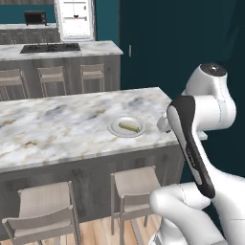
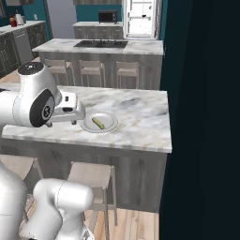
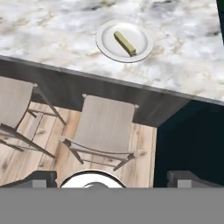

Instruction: Retrieve the butter from the fridge and place it on a plate on the dining table. Then retrieve the butter knife by the fridge and place it near the plate.

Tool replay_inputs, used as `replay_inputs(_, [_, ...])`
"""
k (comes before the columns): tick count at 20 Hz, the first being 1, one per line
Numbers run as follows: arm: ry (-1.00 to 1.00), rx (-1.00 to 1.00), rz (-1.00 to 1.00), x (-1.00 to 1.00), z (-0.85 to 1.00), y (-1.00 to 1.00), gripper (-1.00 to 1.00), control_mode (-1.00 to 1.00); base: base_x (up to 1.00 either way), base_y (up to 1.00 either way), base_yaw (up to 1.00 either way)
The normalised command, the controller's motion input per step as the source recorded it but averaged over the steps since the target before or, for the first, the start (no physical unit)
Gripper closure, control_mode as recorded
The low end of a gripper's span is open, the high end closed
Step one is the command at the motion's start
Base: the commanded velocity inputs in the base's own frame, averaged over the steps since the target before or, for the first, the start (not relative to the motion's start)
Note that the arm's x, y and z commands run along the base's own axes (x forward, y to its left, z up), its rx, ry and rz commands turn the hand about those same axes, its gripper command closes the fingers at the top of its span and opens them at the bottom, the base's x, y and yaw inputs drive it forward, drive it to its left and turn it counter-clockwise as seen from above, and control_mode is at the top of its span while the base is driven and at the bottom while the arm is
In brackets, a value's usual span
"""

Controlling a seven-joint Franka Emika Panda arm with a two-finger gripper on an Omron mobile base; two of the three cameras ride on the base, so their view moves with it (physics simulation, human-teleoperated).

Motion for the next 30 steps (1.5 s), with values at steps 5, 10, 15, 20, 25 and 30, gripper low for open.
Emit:
replay_inputs(5, [-0.05, 0.03, -0.03, -0.3, -0.13, 0.0, -1.0, -1.0, 0.0, 0.0, 0.0])
replay_inputs(10, [0.0, 0.16, -0.25, 0.0, -0.32, -0.02, -1.0, -1.0, 0.0, 0.0, 0.0])
replay_inputs(15, [0.11, 0.18, -0.39, 0.02, -0.04, 0.0, -1.0, -1.0, 0.0, 0.0, 0.0])
replay_inputs(20, [0.26, 0.08, -0.29, 0.02, 0.0, 0.0, -1.0, -1.0, 0.0, 0.0, 0.0])
replay_inputs(25, [0.26, 0.0, 0.03, 0.0, -0.02, -0.02, -1.0, -1.0, 0.0, 0.0, 0.0])
replay_inputs(30, [0.02, 0.0, 0.13, -0.12, -0.05, 0.0, -1.0, -1.0, 0.0, 0.0, 0.0])
